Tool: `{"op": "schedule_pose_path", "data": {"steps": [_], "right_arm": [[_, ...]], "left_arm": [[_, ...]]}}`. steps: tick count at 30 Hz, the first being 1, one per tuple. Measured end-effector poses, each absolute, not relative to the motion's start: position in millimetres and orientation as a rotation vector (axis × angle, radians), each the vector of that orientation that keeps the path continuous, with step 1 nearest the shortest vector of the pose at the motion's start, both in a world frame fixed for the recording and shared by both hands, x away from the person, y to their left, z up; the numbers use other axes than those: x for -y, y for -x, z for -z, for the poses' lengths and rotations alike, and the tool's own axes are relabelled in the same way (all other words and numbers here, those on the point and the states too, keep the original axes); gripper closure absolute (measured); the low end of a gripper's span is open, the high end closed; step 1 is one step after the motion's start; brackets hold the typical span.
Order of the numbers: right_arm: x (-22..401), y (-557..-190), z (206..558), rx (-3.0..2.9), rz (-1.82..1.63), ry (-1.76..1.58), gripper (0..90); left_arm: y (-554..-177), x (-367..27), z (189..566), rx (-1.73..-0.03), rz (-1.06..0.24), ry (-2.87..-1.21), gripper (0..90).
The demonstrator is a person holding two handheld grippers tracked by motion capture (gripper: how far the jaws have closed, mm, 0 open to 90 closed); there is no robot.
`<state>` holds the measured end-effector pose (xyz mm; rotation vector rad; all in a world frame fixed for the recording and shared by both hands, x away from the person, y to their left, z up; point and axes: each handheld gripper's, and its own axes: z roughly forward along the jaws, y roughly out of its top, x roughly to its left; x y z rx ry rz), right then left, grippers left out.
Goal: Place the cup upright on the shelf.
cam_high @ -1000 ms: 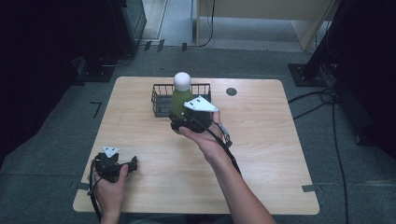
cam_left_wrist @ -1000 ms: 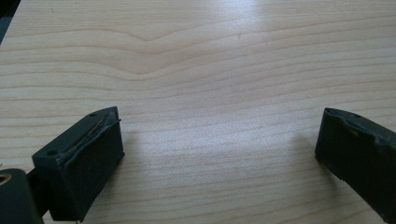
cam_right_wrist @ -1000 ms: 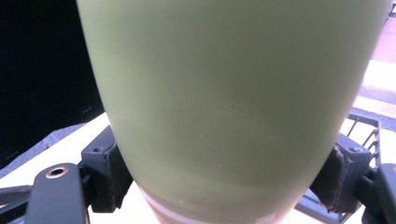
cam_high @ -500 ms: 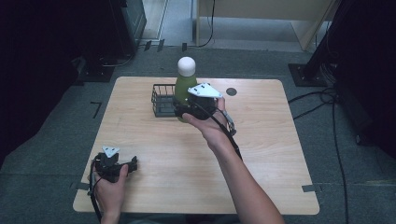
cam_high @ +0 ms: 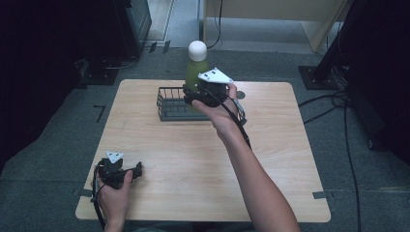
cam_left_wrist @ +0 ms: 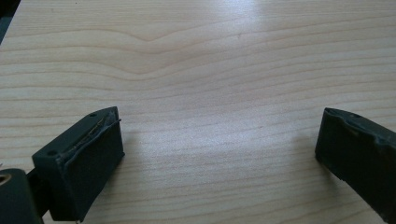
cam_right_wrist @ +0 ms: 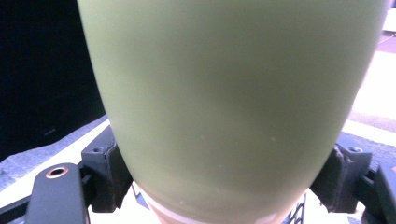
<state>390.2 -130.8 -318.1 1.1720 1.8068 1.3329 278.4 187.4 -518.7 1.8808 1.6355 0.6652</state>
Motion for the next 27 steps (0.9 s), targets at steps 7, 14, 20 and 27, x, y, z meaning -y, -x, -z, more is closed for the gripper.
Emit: {"op": "schedule_pose_path", "data": {"steps": [7, 14, 20, 27], "right_arm": [[135, -414, 318, -1.799, -1.291, -1.192, 19.8], [140, -436, 327, -1.785, -1.259, -1.230, 19.8], [144, -449, 335, -1.760, -1.262, -1.253, 19.8], [143, -460, 345, -1.745, -1.250, -1.271, 19.8]], "left_arm": [[-278, -187, 519, -1.635, -0.666, -1.881, 1.2], [-278, -187, 519, -1.635, -0.665, -1.881, 1.2], [-278, -187, 519, -1.635, -0.666, -1.881, 1.2], [-278, -188, 519, -1.635, -0.665, -1.883, 1.2]]}}
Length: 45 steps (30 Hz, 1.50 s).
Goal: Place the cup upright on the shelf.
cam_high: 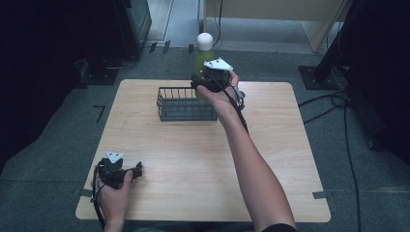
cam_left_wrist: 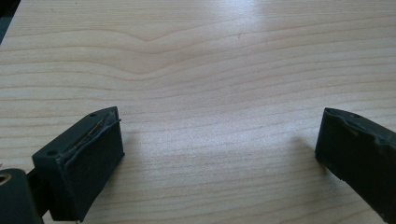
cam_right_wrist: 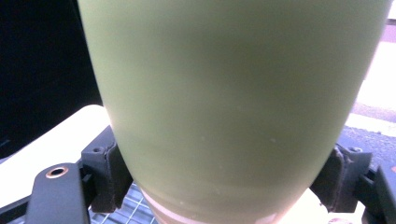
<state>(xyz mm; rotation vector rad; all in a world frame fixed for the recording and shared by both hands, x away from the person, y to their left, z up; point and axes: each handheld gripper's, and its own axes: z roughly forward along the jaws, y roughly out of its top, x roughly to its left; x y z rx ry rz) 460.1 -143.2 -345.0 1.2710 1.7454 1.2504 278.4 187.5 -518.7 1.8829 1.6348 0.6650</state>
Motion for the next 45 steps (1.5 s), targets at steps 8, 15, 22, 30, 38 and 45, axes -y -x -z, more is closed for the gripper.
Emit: {"op": "schedule_pose_path", "data": {"steps": [8, 15, 22, 30, 38, 45], "right_arm": [[141, -470, 357, -1.729, -1.225, -1.260, 19.8], [141, -476, 369, -1.739, -1.210, -1.300, 19.8], [141, -480, 383, -1.753, -1.193, -1.329, 19.8], [142, -482, 397, -1.770, -1.186, -1.365, 19.8], [140, -484, 402, -1.785, -1.186, -1.373, 19.7], [143, -485, 402, -1.798, -1.213, -1.379, 18.7]], "left_arm": [[-278, -188, 519, -1.635, -0.665, -1.883, 1.2], [-278, -188, 519, -1.635, -0.665, -1.884, 1.2], [-278, -188, 519, -1.635, -0.665, -1.884, 1.2], [-278, -188, 519, -1.635, -0.665, -1.883, 1.2], [-279, -188, 519, -1.635, -0.664, -1.885, 1.2], [-279, -188, 519, -1.635, -0.665, -1.885, 1.2]]}}
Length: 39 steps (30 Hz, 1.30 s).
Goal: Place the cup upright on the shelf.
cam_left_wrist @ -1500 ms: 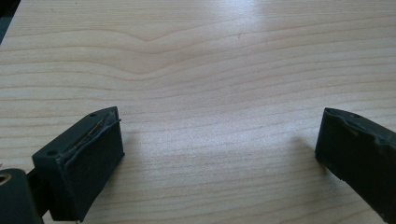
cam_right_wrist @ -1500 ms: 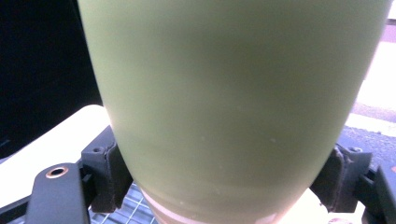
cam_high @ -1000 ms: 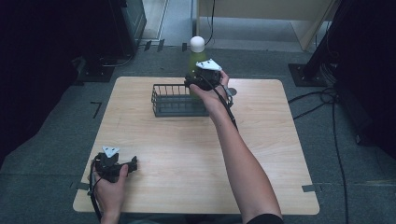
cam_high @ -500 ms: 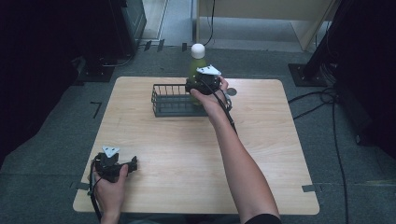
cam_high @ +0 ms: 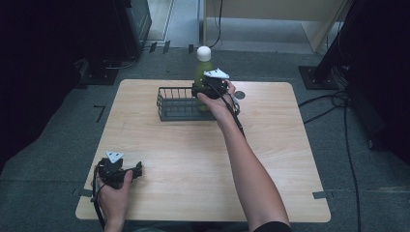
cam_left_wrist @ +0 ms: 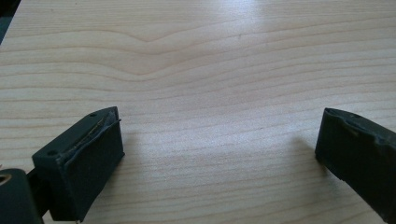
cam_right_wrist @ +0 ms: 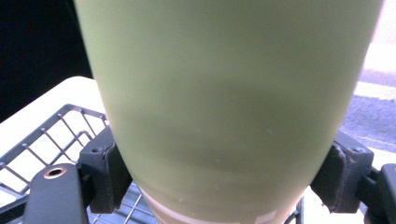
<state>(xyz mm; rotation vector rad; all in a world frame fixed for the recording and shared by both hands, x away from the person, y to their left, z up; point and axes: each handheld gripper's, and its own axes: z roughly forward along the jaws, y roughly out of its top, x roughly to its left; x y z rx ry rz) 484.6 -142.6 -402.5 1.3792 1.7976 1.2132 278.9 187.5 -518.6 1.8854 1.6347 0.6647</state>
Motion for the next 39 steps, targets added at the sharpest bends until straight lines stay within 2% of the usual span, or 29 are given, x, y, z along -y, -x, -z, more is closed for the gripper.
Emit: {"op": "schedule_pose_path", "data": {"steps": [11, 24, 39], "right_arm": [[151, -484, 405, -1.872, -1.286, -1.422, 7.1], [153, -473, 401, -1.884, -1.277, -1.406, 0.0], [167, -444, 397, -1.884, -1.281, -1.405, 0.0]], "left_arm": [[-279, -187, 519, -1.635, -0.665, -1.886, 1.2], [-279, -188, 519, -1.635, -0.665, -1.886, 1.2], [-279, -187, 519, -1.635, -0.665, -1.885, 1.2]]}}
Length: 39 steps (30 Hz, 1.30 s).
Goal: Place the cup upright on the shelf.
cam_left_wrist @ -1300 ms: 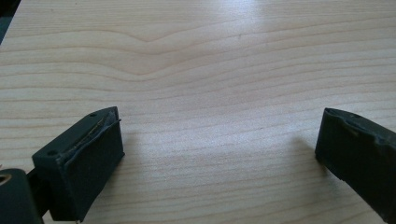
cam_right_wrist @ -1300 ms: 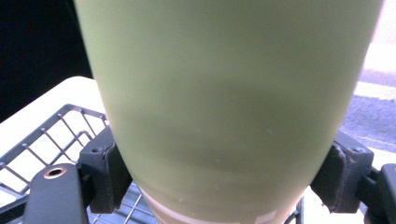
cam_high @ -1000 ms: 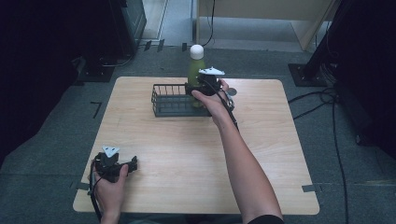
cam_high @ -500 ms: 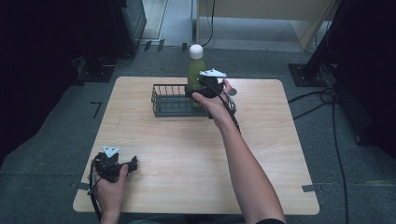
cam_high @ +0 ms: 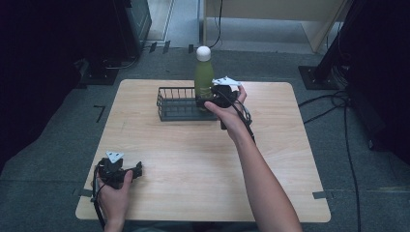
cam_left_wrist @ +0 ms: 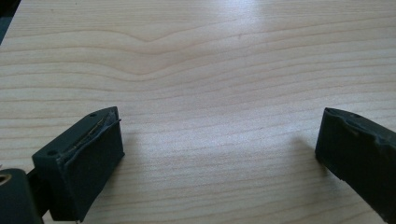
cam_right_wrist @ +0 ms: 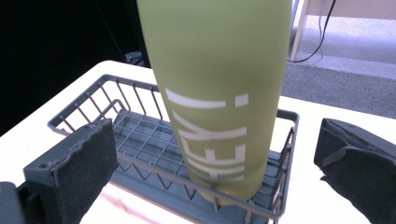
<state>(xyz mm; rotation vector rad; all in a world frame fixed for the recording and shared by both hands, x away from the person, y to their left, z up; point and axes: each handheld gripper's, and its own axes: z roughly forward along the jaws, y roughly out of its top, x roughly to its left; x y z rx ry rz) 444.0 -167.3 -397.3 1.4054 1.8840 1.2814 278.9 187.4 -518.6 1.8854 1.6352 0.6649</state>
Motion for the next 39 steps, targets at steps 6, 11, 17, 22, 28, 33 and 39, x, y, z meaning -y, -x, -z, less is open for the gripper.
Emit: {"op": "schedule_pose_path", "data": {"steps": [6, 11, 17, 22, 28, 33, 39], "right_arm": [[173, -431, 397, -1.885, -1.280, -1.387, 0.0], [181, -421, 400, -1.885, -1.258, -1.380, 0.0], [194, -408, 406, -1.881, -1.230, -1.380, 0.0], [208, -397, 412, -1.868, -1.201, -1.378, 0.0], [224, -386, 417, -1.856, -1.185, -1.389, 0.0], [236, -376, 420, -1.839, -1.175, -1.401, 0.0], [253, -363, 429, -1.812, -1.156, -1.431, 0.0]], "left_arm": [[-279, -187, 519, -1.635, -0.665, -1.886, 1.2], [-279, -187, 519, -1.635, -0.665, -1.886, 1.2], [-279, -187, 519, -1.635, -0.665, -1.886, 1.2], [-279, -187, 519, -1.636, -0.666, -1.886, 1.2], [-279, -187, 519, -1.635, -0.666, -1.886, 1.2], [-279, -187, 519, -1.635, -0.665, -1.887, 1.2], [-279, -187, 519, -1.635, -0.666, -1.886, 1.2]]}}
